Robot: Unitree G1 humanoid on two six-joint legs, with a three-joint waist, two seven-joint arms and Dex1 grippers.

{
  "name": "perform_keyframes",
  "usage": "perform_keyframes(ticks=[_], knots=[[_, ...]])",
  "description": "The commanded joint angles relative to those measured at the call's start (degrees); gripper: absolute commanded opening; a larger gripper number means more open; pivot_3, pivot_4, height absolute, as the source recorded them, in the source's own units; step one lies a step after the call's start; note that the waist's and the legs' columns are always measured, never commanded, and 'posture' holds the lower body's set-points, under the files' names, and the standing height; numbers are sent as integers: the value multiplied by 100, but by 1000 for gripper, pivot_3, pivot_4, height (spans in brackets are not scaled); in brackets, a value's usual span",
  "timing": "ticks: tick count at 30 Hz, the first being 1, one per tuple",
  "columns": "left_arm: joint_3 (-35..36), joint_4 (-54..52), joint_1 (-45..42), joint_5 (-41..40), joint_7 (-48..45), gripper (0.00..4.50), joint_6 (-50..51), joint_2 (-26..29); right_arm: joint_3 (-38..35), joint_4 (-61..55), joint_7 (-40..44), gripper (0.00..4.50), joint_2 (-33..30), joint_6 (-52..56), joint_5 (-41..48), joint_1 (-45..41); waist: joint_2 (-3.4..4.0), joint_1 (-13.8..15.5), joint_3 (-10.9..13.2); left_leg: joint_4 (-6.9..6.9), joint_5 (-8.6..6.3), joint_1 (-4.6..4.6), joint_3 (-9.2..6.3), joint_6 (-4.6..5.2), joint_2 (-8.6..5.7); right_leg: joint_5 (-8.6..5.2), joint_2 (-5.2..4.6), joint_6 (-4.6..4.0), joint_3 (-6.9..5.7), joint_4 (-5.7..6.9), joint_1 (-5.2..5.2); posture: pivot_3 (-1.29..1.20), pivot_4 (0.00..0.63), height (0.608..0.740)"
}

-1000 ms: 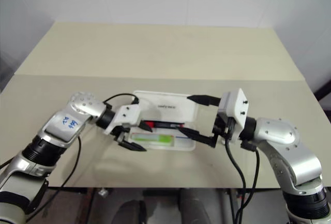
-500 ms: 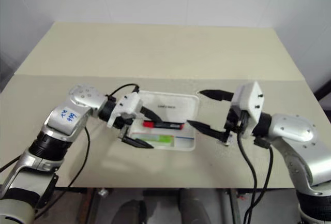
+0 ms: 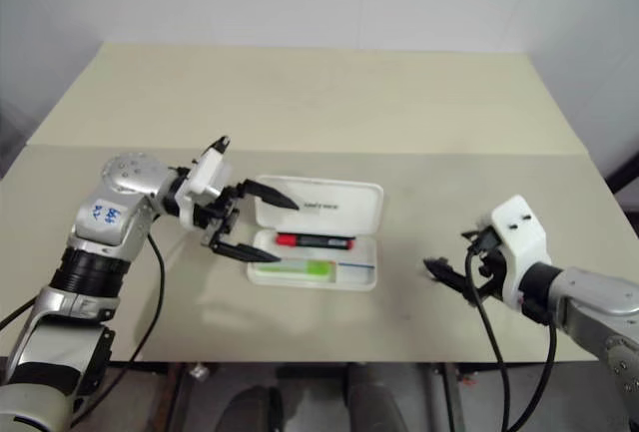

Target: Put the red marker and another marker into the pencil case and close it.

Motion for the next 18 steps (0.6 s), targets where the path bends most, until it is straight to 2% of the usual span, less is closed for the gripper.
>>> perform_keyframes(ticks=[1, 8, 15, 18], knots=[[156, -118, -156, -142, -96, 4464, -62, -7, -277, -332, -656, 4500, 415, 763, 214, -163, 0, 4, 0, -4, 0, 0, 1, 0, -1, 0, -1, 0, 1, -1, 0, 0, 150, 740], [320, -276, -163, -316, -102, 4464, 133, 140, 63, -218, -1590, 4500, 1563, 1527, -311, -623, 2, -1, 0, -7, 0, -3, 1, 0, -1, 0, -1, -1, 0, -7, -1, 0, 150, 740], [380, -381, -196, -311, -38, 4464, 170, 221, 526, 103, -1812, 4500, 1979, 1625, -933, -751, 3, -5, 0, -14, 0, -6, 0, 0, 0, -1, -2, -2, -2, -12, -2, 0, 150, 740], [412, -393, -212, -288, -15, 4500, 163, 218, 620, 153, -1754, 3853, 2037, 1700, -1061, -813, 2, -4, 0, -15, 0, -8, 0, 0, 0, 0, -2, 0, -3, -15, -2, 0, 150, 740]])
